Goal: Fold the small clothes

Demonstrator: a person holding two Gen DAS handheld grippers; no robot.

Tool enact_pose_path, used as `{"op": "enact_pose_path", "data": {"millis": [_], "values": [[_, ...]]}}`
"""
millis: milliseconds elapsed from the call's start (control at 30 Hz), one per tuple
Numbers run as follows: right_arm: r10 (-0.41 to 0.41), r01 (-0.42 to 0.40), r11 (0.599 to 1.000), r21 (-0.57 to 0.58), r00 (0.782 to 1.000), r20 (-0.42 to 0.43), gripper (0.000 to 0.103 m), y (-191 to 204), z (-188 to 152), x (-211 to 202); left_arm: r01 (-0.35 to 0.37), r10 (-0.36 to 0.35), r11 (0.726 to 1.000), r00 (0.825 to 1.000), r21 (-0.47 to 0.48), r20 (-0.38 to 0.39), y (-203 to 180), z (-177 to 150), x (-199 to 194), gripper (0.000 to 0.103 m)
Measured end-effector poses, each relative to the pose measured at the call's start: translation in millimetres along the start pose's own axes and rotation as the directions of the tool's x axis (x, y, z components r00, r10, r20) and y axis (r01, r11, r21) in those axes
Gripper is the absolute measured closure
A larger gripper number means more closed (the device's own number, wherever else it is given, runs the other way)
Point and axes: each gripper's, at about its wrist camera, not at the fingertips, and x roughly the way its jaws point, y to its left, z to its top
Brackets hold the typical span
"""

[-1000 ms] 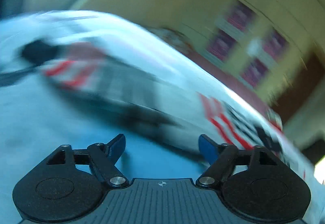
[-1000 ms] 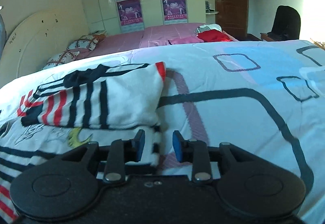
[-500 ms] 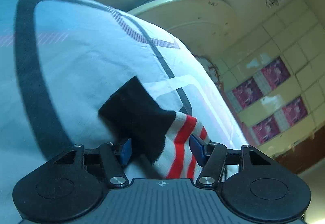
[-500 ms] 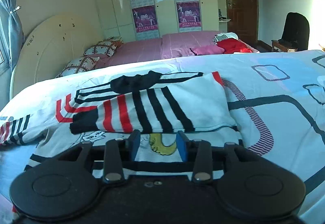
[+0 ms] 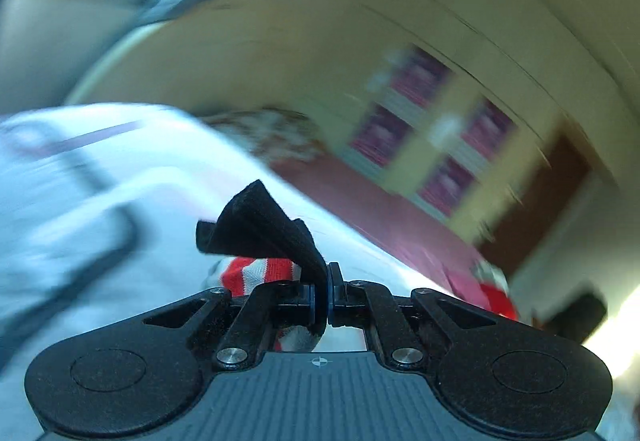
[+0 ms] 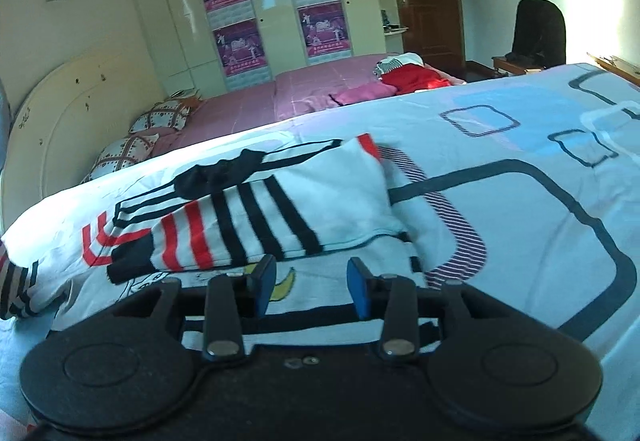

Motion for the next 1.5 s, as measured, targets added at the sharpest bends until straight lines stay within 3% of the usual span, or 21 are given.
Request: {"op": "enact_pose_path", "data": {"millis": [133,400,500,567,600,667,733,800,867,967,1067,1167,1267,1400,1500], "values": [[-0.002,0.002,1.0,0.011,1.0,0.006,0.064,-14,1,-3,0.037,-0.014,0.968,0.996,0.247,-0.093,-110,-37,31,0.098],[-0.016,0.017,0.993,0.115,1.0,-0.004,0.063,-68,8,-3,0.172,-0.049,0.875,0.962,0.452,-0.27,-262,-128,74,0.098],[-0.001,0.005,0.985,0.17,1.0,-0.023,0.059,-86,12,5,0.187,0.032,0.806,0.933,0.561,-0.358,-301,-179,95,0.098],[0.03,-0.022,0.977,0.21,0.999,-0.038,0.058,-92,16,12,0.149,0.063,0.745,0.955,0.65,-0.291,-317,-192,86,0.092],[0.051,-0.041,0.974,0.222,0.998,-0.038,0.055,-93,18,15,0.149,0.066,0.739,0.954,0.657,-0.291,-323,-190,79,0.082],[0.098,-0.087,0.967,0.24,0.995,-0.033,0.051,-91,22,23,0.178,0.012,0.768,0.957,0.616,-0.291,-312,-176,60,0.067],[0.167,-0.15,0.952,0.267,0.985,-0.039,0.05,-84,26,37,0.171,-0.025,0.817,0.964,0.551,-0.263,-289,-162,33,0.063],[0.249,-0.225,0.929,0.293,0.967,-0.05,0.05,-65,30,59,0.118,0.0,0.845,0.976,0.521,-0.22,-256,-155,9,0.063],[0.308,-0.278,0.92,0.275,0.949,-0.071,0.05,-38,32,81,0.023,0.069,0.867,0.984,0.497,-0.166,-215,-146,-16,0.063],[0.35,-0.316,0.919,0.234,0.929,-0.119,0.05,2,32,117,-0.094,0.169,0.89,0.977,0.446,-0.132,-157,-138,-24,0.063],[0.377,-0.327,0.908,0.261,0.911,-0.168,0.05,21,31,148,-0.154,0.221,0.9,0.968,0.409,-0.123,-122,-131,-20,0.063],[0.395,-0.319,0.893,0.319,0.894,-0.212,0.051,27,26,170,-0.139,0.214,0.905,0.965,0.402,-0.149,-108,-127,-3,0.063],[0.431,-0.343,0.867,0.362,0.88,-0.198,0.055,30,21,179,-0.129,0.213,0.902,0.963,0.412,-0.166,-106,-127,23,0.063],[0.404,-0.335,0.89,0.311,0.894,-0.193,0.078,46,21,184,-0.095,0.181,0.907,0.968,0.411,-0.175,-105,-118,51,0.063],[0.385,-0.333,0.908,0.256,0.904,-0.188,0.08,58,24,184,-0.059,0.173,0.892,0.961,0.449,-0.217,-110,-120,58,0.063]]}}
